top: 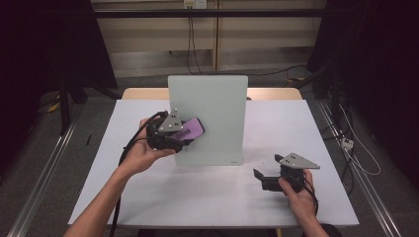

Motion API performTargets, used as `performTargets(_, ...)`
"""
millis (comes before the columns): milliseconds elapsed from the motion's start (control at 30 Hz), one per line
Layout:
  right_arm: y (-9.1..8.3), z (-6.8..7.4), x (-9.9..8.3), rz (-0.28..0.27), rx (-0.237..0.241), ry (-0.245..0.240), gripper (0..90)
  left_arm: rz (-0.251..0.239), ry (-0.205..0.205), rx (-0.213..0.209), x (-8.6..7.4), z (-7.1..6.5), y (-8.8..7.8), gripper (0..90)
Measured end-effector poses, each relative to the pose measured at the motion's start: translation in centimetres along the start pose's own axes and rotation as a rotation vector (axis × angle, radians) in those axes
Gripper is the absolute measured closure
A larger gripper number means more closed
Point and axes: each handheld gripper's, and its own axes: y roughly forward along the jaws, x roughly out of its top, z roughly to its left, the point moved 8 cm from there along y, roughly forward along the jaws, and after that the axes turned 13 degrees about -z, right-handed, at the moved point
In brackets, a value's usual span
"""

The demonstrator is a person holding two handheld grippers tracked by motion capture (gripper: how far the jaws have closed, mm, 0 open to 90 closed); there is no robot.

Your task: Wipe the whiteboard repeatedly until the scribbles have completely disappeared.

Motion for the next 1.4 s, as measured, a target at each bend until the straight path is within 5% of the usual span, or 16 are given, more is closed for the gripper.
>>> performTargets(700, 0.0, 0.0, 0.0, 0.002, 0.001, -0.005, 5.0, 0.044, 0.005, -0.064, -1.1, -2.4, 2.0, 40.9)
performTargets(1067, 0.0, 0.0, 0.0, 0.001, 0.003, -0.004, 5.1, -0.03, 0.013, -0.009, 2.6, 0.1, 1.4, 40.9)
performTargets(1400, 0.0, 0.0, 0.0, 0.0, 0.002, -0.001, 5.1, 0.01, 0.041, -0.07, 1.0, -2.4, 3.3, 40.9)
